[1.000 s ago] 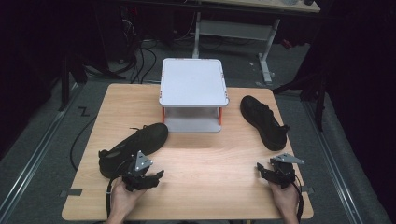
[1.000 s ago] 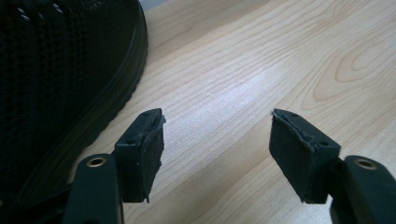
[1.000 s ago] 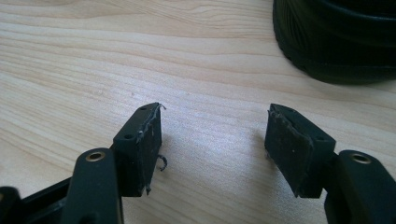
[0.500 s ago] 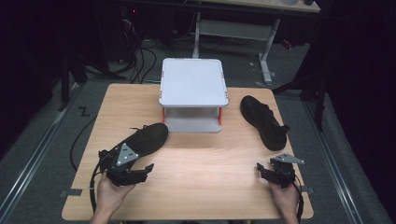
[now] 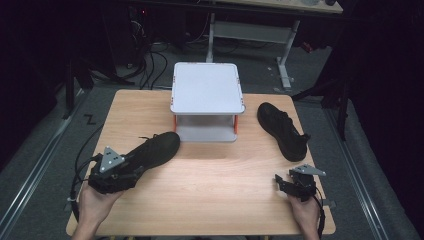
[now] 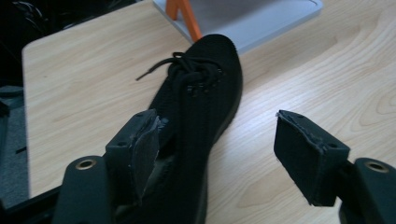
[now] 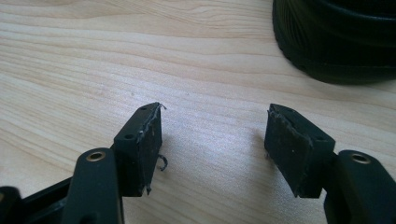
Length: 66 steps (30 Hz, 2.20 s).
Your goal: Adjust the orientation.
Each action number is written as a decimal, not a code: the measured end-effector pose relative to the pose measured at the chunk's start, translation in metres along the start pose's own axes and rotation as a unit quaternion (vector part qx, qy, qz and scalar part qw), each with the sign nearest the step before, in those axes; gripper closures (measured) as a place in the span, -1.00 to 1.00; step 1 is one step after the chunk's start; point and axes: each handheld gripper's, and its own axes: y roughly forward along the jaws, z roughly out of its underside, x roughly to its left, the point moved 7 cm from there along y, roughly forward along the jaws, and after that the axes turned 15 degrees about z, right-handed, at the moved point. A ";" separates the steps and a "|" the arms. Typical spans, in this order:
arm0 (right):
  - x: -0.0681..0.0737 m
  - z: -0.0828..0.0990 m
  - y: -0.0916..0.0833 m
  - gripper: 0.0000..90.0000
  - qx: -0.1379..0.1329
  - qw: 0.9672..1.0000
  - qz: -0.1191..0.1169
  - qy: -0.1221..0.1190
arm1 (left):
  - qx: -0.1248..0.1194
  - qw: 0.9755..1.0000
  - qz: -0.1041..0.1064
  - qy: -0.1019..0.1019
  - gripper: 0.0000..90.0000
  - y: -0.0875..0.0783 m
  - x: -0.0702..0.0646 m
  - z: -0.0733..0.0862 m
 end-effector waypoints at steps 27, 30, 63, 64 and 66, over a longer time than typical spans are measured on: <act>0.000 0.000 0.000 -0.18 0.001 1.000 -0.001 0.002 | 0.082 0.997 -0.008 -0.002 -0.22 0.023 0.054 0.024; 0.000 0.000 0.000 -0.18 0.001 1.000 -0.001 0.002 | 0.083 0.997 -0.004 -0.006 -0.18 0.026 0.057 0.025; 0.011 -0.010 -0.005 -0.08 -0.043 0.999 0.000 -0.033 | 0.096 0.992 0.073 -0.021 0.86 0.042 0.058 0.045; 0.013 -0.014 -0.006 -0.08 -0.052 0.998 -0.004 -0.034 | 0.097 0.992 0.074 -0.026 0.87 0.042 0.058 0.045; 0.020 -0.022 -0.007 -0.08 -0.060 0.998 -0.014 -0.033 | 0.097 0.992 0.074 -0.029 0.89 0.042 0.059 0.044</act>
